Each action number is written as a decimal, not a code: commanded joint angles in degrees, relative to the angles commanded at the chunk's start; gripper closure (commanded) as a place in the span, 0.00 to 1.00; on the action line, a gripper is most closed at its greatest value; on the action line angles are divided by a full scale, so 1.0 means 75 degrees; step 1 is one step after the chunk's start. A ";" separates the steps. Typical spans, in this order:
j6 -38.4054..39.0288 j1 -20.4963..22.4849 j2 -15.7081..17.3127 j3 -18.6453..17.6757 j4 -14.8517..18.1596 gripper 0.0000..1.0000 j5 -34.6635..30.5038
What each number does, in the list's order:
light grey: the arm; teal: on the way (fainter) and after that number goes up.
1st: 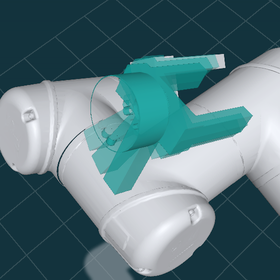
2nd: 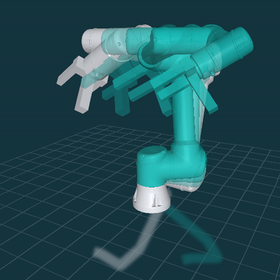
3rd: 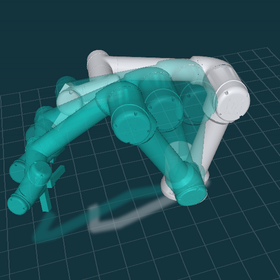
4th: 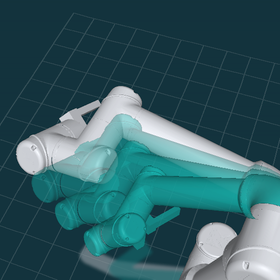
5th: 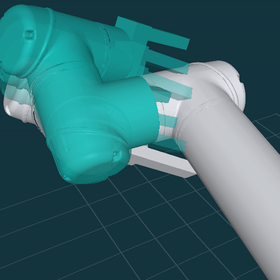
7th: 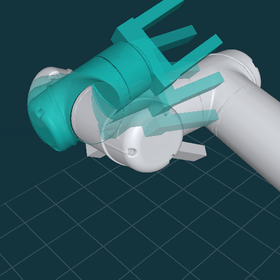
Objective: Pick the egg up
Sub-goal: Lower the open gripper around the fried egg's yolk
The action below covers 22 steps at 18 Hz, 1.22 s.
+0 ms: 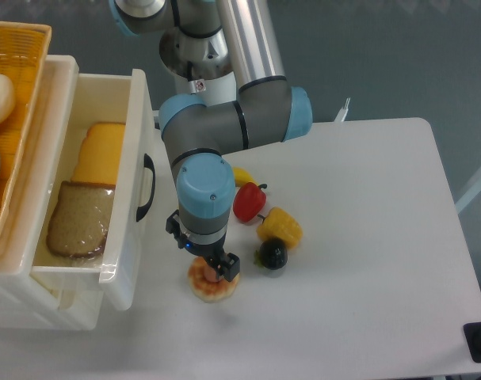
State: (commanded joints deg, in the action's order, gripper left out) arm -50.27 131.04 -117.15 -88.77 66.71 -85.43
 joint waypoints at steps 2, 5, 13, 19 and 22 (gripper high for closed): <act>-0.0024 0.0012 -0.0140 0.0035 -0.0023 0.00 -0.0012; -0.0035 0.0000 -0.0386 0.0047 -0.0222 0.00 -0.0012; -0.0585 0.0503 -0.0598 0.0094 -0.0234 0.01 0.0023; -0.0621 0.0504 -0.0645 0.0082 -0.0234 0.02 0.0035; -0.0609 0.0457 -0.0704 0.0059 -0.0223 0.03 0.0035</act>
State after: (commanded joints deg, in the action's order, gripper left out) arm -54.84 134.47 -122.43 -88.33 65.04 -85.17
